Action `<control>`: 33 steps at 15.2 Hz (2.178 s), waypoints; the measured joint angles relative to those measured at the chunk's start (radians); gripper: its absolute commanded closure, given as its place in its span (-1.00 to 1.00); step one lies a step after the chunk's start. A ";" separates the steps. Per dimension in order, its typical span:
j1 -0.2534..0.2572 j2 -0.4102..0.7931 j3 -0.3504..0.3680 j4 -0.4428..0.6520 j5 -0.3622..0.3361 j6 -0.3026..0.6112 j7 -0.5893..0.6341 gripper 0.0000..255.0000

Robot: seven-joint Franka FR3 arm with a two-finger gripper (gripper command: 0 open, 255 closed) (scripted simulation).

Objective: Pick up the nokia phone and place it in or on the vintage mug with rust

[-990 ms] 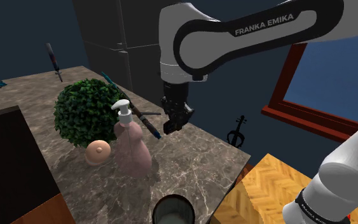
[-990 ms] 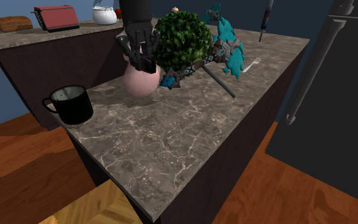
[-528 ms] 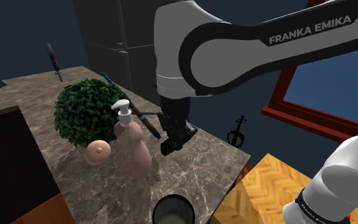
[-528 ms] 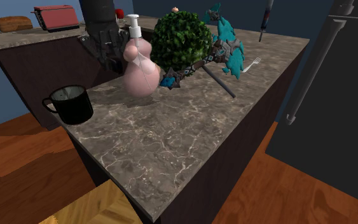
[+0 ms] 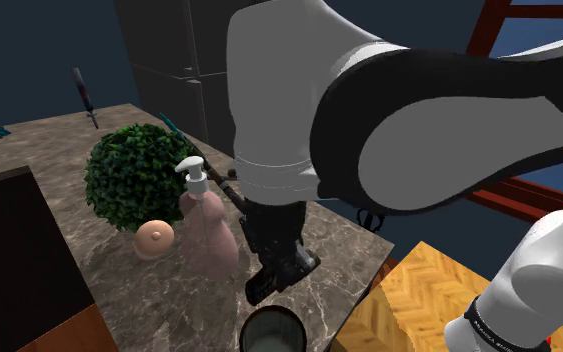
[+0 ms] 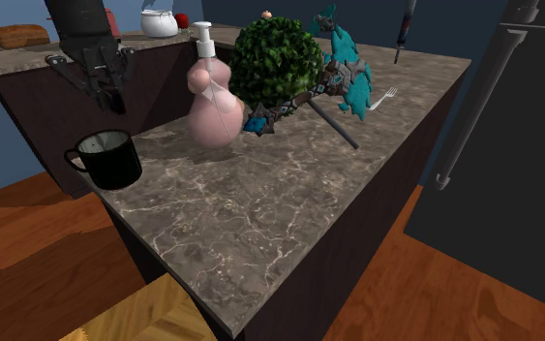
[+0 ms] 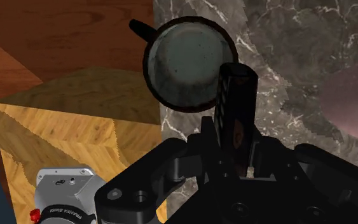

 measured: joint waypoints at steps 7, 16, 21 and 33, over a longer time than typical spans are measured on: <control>0.029 0.014 0.096 0.004 0.011 0.027 0.118 1.00; 0.013 0.067 0.149 -0.082 -0.014 0.155 0.144 1.00; 0.009 0.079 0.160 -0.100 -0.021 0.182 0.150 1.00; 0.019 0.049 0.135 -0.074 -0.002 0.136 0.133 -1.00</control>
